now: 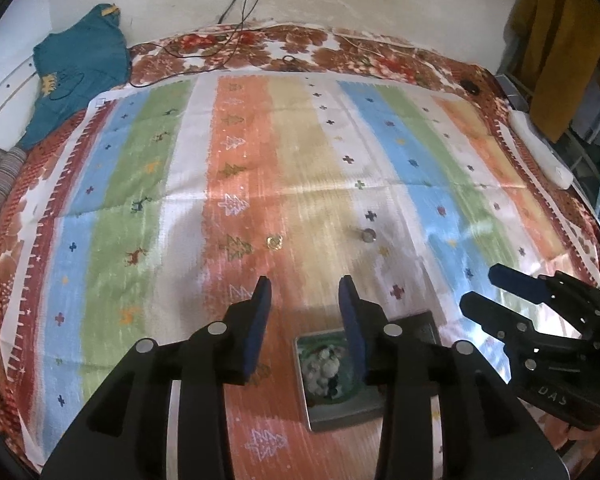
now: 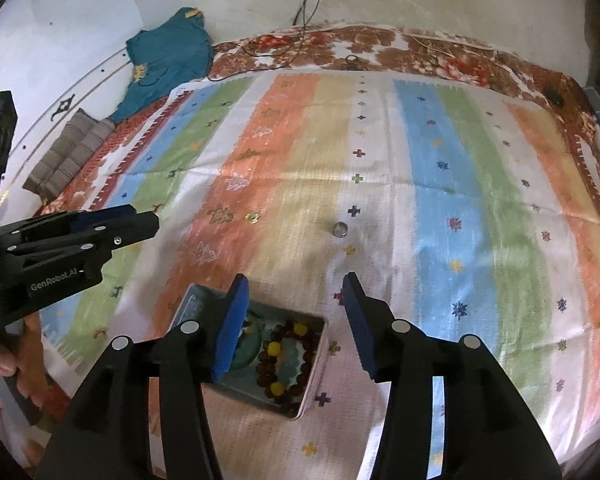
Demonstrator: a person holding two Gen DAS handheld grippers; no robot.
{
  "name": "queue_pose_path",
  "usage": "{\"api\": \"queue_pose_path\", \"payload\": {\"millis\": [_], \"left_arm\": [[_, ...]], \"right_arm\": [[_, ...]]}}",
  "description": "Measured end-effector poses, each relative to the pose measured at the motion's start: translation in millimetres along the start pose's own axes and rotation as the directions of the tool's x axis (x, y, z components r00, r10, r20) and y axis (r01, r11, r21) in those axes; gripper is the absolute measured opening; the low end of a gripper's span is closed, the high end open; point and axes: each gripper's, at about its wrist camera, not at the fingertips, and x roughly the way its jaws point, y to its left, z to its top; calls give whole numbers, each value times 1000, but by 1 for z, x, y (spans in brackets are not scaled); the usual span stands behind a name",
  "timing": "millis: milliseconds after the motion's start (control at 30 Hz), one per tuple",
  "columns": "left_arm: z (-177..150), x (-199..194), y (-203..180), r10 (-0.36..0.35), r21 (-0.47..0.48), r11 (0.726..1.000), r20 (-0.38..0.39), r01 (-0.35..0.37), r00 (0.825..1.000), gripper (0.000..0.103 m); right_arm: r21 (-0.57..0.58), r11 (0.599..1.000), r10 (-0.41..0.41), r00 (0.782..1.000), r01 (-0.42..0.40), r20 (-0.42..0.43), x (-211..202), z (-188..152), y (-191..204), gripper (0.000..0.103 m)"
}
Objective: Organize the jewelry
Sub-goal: 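Move the left tool to the gold charm while the right tool approaches the silver ring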
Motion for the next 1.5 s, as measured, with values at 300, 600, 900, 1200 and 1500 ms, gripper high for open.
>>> {"api": "queue_pose_path", "payload": {"millis": [300,600,900,1200,1500], "left_arm": [[18,32,13,46,3,999,-47,-46,998,35],[31,62,18,62,3,998,-93,-62,994,36],[39,83,19,69,15,998,-129,-68,989,41],[43,112,30,65,-6,998,-184,-67,981,41],[49,137,29,65,9,998,-212,-64,975,41]], "right_arm": [[-11,1000,-26,999,26,-22,18,11,-2,52],[-8,999,-50,997,50,-53,40,22,-10,57],[-12,999,-40,995,39,-92,62,31,-17,57],[-13,998,-65,986,64,-151,94,36,-26,57],[-32,997,-77,982,73,-175,117,42,-27,57]]}}
